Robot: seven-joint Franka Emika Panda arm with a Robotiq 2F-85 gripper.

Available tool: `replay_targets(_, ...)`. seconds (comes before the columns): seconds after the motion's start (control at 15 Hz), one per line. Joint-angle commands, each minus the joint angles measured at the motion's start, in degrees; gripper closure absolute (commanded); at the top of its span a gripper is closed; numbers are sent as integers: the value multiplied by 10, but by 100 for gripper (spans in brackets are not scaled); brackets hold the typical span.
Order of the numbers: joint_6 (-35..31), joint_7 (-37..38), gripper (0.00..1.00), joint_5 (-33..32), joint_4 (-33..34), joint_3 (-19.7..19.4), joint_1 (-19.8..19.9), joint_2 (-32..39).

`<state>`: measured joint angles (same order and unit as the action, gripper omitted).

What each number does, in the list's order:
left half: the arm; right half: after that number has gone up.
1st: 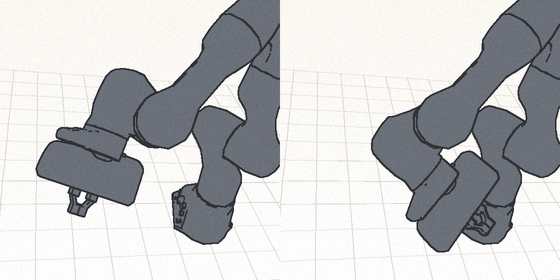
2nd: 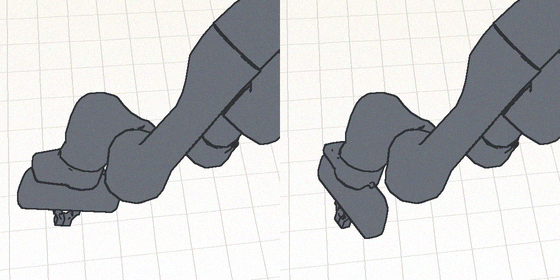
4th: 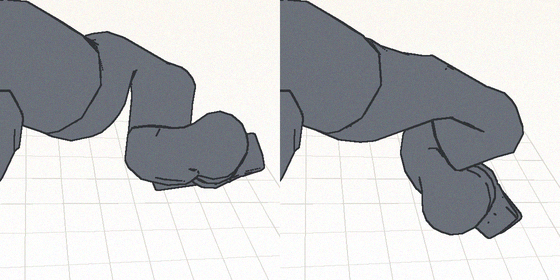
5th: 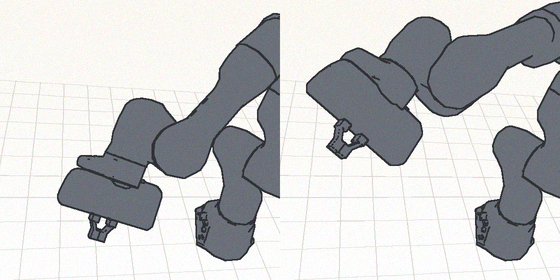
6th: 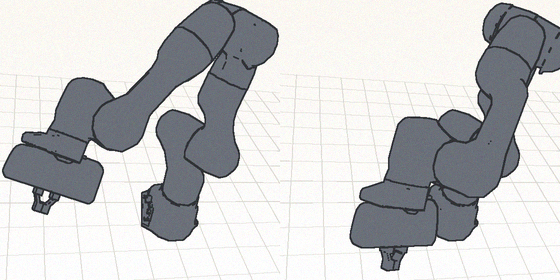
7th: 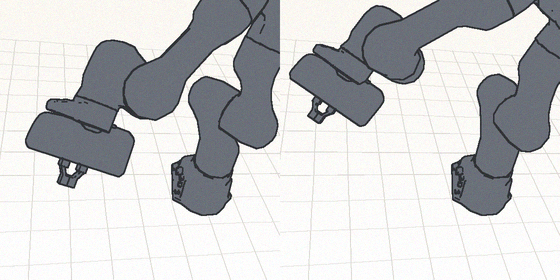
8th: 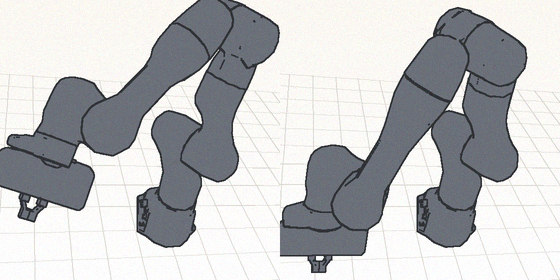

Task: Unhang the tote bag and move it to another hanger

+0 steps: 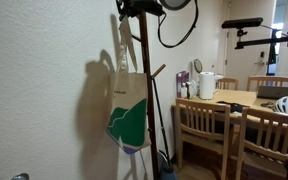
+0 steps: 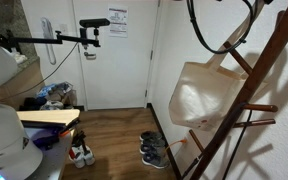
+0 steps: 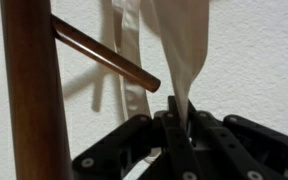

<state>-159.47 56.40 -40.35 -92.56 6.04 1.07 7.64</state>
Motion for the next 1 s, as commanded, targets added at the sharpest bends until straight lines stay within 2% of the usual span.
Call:
replay_targets(0.0, 3, -78, 94, 38, 24, 16, 4, -5)
replay_targets(0.13, 8, -122, 94, 65, 33, 26, 4, -4)
replay_targets(0.27, 11, -194, 94, 118, 35, 43, 7, -4)
replay_targets(0.33, 20, -244, 94, 158, 36, 18, -24, -4)
replay_targets(0.47, 39, -325, 94, 217, 35, 20, -33, -7)
replay_targets(0.53, 50, -366, 94, 243, 34, 54, -6, -8)
replay_targets(0.6, 62, -404, 94, 268, 41, 20, -39, -9)
replay_targets(0.93, 94, -521, 94, 299, 100, 9, -49, 13)
